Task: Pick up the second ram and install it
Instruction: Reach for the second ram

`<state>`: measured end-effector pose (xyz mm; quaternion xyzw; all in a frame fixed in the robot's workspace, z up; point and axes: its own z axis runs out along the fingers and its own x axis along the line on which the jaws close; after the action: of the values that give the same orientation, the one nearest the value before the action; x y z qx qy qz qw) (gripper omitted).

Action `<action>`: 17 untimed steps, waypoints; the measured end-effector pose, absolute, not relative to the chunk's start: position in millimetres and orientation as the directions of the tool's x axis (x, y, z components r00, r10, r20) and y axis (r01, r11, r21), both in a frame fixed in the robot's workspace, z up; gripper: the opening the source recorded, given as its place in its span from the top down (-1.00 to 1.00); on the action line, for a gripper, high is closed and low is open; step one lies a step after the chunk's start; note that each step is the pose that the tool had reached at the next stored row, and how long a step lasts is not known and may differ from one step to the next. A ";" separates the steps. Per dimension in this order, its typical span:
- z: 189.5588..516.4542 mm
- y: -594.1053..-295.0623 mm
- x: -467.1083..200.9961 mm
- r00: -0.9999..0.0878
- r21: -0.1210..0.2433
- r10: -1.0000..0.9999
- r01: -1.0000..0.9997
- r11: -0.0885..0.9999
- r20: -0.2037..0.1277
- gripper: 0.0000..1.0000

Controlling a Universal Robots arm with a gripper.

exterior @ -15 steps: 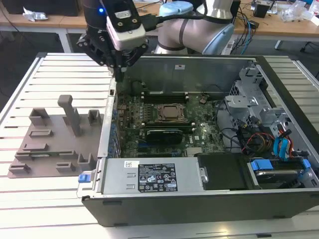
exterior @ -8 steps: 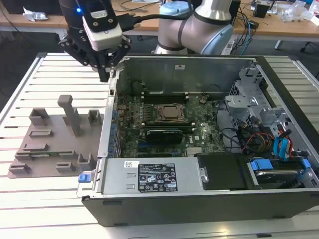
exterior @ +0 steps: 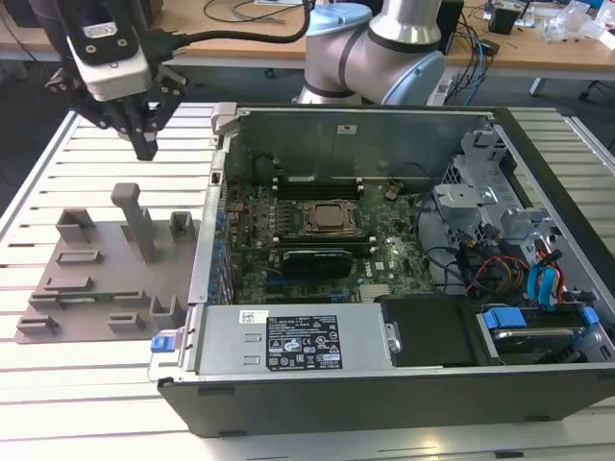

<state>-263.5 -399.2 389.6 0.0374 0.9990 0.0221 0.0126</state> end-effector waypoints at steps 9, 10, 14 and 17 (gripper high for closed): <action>386.9 -419.7 -308.9 -0.997 0.045 0.075 0.074 0.996 -0.024 0.80; 386.8 -424.0 -312.5 -0.997 0.045 0.075 0.074 0.996 -0.025 0.80; 386.8 -444.2 -327.1 -0.997 0.045 0.075 0.074 0.996 -0.027 0.80; 386.1 -450.0 -331.8 -0.997 0.045 0.075 0.074 0.996 -0.027 0.80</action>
<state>-331.8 -450.0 386.1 0.0374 0.9989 0.0222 0.0145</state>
